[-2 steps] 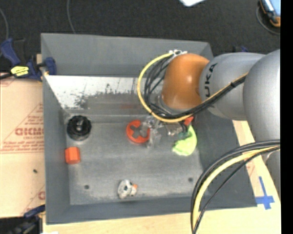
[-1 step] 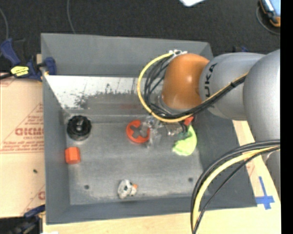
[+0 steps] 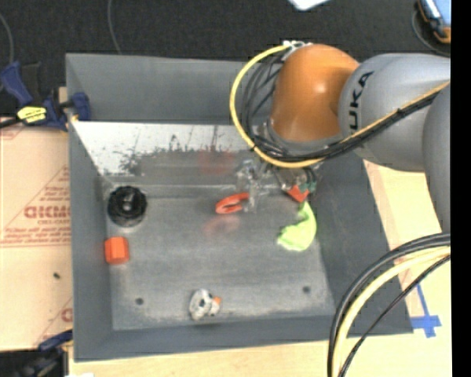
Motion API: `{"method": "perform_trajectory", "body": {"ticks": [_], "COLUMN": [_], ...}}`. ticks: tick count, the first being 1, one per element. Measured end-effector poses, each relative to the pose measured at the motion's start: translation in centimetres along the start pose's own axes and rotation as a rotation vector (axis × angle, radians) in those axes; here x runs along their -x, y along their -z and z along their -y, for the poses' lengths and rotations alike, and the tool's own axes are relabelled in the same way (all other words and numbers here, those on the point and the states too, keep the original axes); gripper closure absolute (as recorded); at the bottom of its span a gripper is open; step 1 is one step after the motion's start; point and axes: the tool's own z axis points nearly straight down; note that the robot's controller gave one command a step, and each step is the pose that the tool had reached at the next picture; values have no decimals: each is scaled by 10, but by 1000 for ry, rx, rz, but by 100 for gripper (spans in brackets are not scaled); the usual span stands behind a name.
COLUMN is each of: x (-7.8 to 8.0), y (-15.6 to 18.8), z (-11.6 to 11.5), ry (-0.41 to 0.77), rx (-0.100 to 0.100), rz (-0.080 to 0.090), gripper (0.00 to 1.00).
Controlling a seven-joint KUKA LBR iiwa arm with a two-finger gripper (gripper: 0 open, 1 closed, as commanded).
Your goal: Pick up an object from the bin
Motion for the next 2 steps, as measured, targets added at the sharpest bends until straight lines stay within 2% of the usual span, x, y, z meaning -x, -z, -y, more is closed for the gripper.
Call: {"method": "perform_trajectory", "body": {"ticks": [1,2], "x": [-7,4], "y": [25,76], "z": [-9,-8], "ry": [-30,0], "rx": [1,-3], "rz": [6,6], "gripper": [100,100]}}
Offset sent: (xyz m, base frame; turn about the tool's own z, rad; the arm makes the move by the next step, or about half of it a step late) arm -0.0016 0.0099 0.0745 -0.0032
